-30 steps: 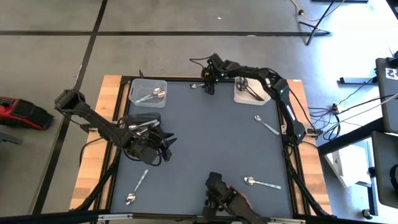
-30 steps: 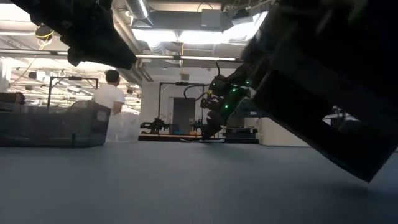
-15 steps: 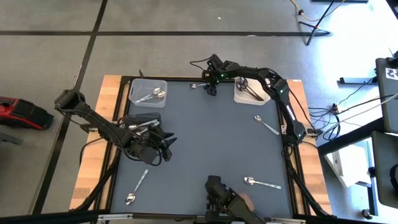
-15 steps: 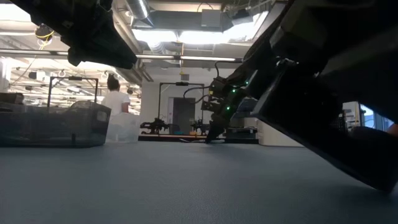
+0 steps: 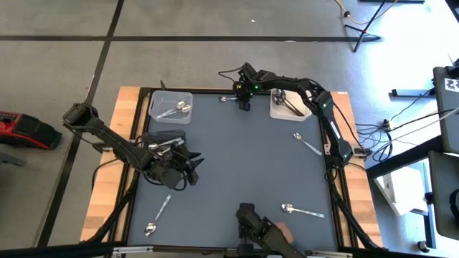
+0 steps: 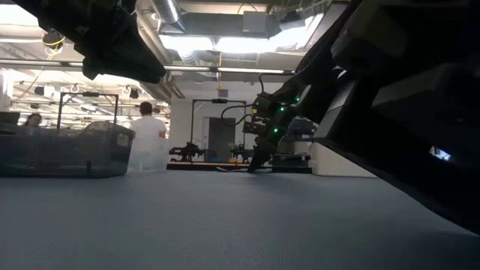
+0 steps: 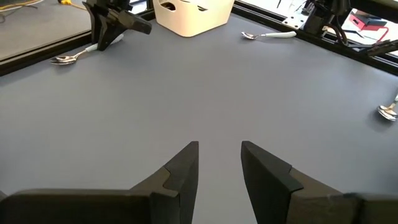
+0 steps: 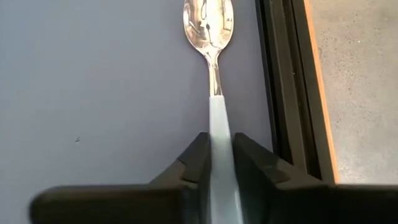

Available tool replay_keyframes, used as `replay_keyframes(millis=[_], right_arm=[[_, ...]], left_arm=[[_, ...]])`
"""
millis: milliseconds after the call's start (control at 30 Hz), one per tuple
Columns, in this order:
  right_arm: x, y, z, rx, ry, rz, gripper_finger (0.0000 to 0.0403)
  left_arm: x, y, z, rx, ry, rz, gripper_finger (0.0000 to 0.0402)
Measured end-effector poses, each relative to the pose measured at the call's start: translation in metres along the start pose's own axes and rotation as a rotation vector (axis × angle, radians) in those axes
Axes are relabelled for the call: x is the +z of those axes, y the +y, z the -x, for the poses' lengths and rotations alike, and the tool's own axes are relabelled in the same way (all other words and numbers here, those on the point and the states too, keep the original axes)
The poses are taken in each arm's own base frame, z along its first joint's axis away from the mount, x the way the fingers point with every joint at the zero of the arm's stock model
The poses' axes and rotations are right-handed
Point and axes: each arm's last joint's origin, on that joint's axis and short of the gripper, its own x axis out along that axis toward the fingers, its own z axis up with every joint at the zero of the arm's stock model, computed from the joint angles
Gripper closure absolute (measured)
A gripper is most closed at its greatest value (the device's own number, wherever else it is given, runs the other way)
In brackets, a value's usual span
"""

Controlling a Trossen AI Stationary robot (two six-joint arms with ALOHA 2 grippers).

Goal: Sort silverware by color (type)
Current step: Put the blue spoon into the black bin

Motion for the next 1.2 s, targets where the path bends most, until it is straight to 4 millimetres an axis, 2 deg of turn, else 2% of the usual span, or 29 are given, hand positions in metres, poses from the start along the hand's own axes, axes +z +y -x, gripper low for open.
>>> replay_keyframes(millis=[200, 433, 600, 767, 900, 1033, 1200], right_arm=[[0.002, 0.004, 0.000, -0.003, 0.016, 0.008, 0.0387], [0.006, 0.012, 0.002, 0.018, 0.036, 0.011, 0.0388], [0.012, 0.019, 0.016, 0.055, 0.039, -0.013, 0.0390], [0.022, 0.025, 0.040, 0.139, -0.013, -0.037, 0.0396], [0.018, 0.034, 0.050, 0.189, -0.048, -0.048, 0.0396], [0.008, 0.053, 0.054, 0.192, -0.078, -0.043, 0.0398], [-0.005, 0.097, 0.056, 0.177, -0.125, 0.017, 0.0398]], left_arm=[[0.001, 0.001, -0.001, 0.005, -0.001, 0.002, 0.0286], [0.004, 0.004, -0.006, 0.031, -0.006, -0.014, 0.0286], [0.006, 0.007, -0.010, 0.060, -0.012, -0.128, 0.0286], [0.008, 0.010, -0.011, 0.100, -0.037, -0.178, 0.0286], [0.009, 0.010, -0.011, 0.126, -0.057, -0.213, 0.0286], [0.010, 0.011, -0.011, 0.150, -0.073, -0.247, 0.0286], [0.012, 0.015, -0.015, 0.187, -0.082, -0.251, 0.0286]])
